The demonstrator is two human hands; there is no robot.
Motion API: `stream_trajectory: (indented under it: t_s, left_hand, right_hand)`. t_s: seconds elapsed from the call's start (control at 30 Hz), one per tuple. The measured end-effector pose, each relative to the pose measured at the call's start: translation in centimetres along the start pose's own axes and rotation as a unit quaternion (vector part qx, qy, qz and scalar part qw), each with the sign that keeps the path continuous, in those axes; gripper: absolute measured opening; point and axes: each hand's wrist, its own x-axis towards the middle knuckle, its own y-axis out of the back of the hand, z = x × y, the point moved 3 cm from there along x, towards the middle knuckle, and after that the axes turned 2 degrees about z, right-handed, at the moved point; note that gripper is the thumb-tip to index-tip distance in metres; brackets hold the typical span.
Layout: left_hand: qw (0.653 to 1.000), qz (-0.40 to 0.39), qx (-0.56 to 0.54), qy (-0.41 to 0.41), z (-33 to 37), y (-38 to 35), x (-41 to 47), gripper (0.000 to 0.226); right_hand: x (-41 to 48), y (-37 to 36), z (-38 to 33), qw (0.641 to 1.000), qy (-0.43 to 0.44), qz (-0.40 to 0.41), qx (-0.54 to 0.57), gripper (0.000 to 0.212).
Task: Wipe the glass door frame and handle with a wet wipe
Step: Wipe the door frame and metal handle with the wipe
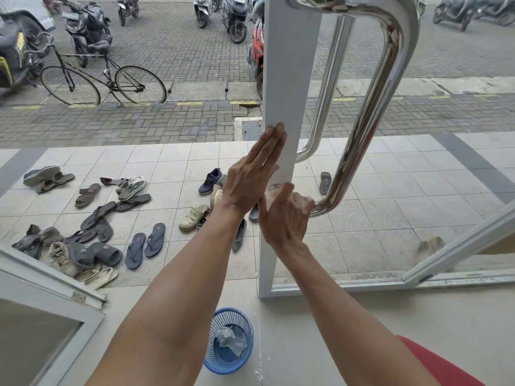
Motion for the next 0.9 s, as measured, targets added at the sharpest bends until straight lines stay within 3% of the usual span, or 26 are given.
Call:
stream_trajectory:
  t_s: [0.2, 0.4, 0.47, 0.6, 0.77, 0.9]
  left_hand:
    - [1.0, -0.008, 0.009, 0.0, -0.1, -0.2, -0.1, 0.07]
    - [1.0, -0.012, 0.007, -0.002, -0.2, -0.1, 0.0, 0.07]
    - [1.0, -0.012, 0.011, -0.006, -0.2, -0.1, 0.0, 0.07]
    - [1.0, -0.011, 0.008, -0.011, -0.2, 0.1, 0.0, 0.069]
    - [1.0, -0.008, 0.02, -0.016, -0.1, 0.1, 0.0, 0.068]
    - [1.0, -0.006, 0.024, -0.018, -0.4, 0.2, 0.0, 0.068]
  right_hand:
    - [-0.2, 1.0, 1.2, 0.998, 0.058, 0.007, -0.009, 0.01]
    - [1.5, 0.2, 0.1, 0.997, -0.036, 0.004, -0.067, 0.023]
    - [2.7, 0.5, -0.2, 0.991, -0.107, -0.072, -0.041, 0.032]
    - [5.1, 1.8, 1.0, 0.936, -0.269, -0.208, 0.088, 0.043]
    - [6.1, 1.5, 2.0, 0.928, -0.257, -0.251, 0.102, 0.041]
    - [5.4, 2.0, 1.8, 0.938, -0.268, -0.188, 0.112, 0.042]
